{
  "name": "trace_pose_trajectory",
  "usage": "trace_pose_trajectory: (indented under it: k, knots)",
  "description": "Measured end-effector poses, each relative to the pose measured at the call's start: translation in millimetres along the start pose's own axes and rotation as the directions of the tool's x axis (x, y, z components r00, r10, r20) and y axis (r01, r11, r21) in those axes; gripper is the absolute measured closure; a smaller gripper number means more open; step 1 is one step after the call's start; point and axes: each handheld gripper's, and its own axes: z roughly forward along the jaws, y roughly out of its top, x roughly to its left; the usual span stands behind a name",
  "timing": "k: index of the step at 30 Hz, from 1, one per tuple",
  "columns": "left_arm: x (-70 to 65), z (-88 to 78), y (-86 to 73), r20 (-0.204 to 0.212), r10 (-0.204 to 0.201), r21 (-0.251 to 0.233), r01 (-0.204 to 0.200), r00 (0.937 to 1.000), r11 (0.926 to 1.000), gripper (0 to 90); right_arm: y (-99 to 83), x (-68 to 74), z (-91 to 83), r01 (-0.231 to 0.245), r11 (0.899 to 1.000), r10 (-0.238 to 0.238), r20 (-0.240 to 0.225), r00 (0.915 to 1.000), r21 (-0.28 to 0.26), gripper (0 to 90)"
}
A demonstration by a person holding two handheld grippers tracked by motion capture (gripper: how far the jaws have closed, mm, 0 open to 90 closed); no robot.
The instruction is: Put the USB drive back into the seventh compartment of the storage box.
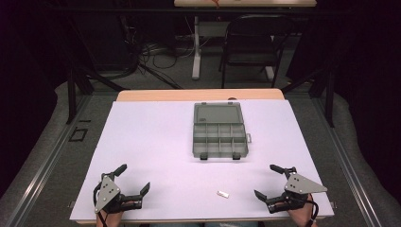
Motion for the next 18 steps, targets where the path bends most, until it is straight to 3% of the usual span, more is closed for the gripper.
trace_pose_trajectory:
  k: [18]
  knots:
    - [0.3, 0.2, 0.6, -0.006, 0.002, 0.001, -0.002, 1.0, 1.0, 0.1, 6.5, 4.6, 10.7, -0.02, 0.998, 0.02, -0.006, 0.9998, 0.057, 0.0]
